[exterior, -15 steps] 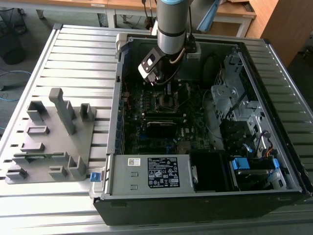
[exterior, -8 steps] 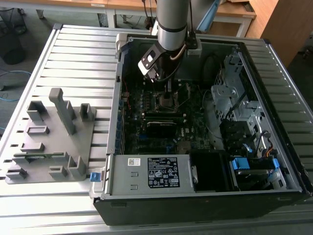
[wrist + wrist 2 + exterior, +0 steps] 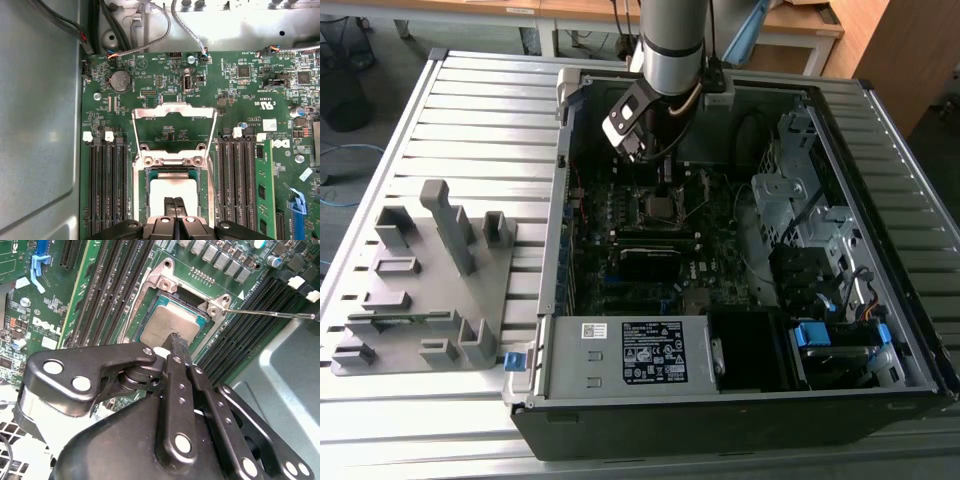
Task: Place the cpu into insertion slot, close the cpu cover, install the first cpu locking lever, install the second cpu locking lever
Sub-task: 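Place the cpu into insertion slot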
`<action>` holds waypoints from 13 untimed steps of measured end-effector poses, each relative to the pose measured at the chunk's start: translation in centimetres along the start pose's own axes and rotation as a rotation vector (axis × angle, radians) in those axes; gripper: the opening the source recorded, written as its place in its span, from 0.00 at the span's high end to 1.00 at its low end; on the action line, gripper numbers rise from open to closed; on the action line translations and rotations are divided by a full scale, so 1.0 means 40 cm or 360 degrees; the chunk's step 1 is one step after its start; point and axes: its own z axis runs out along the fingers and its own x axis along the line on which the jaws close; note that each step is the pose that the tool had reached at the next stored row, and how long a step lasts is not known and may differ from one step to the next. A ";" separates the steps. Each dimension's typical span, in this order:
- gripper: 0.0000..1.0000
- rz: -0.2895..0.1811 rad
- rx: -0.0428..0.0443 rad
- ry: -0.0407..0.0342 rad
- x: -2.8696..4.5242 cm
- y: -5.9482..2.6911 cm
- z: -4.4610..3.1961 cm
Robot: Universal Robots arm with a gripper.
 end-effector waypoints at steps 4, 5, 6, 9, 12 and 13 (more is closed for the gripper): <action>0.89 0.0000 0.0000 -0.0001 0.000 0.000 -0.001; 0.89 0.0000 0.0001 -0.0001 0.000 0.000 -0.002; 0.89 0.0000 0.0001 -0.0001 0.000 0.000 -0.003; 0.89 0.0000 0.0000 0.0000 0.000 0.000 -0.004; 0.89 0.0000 0.0000 -0.0001 0.000 0.000 -0.006; 0.89 0.0000 0.0000 -0.0001 0.000 0.000 -0.006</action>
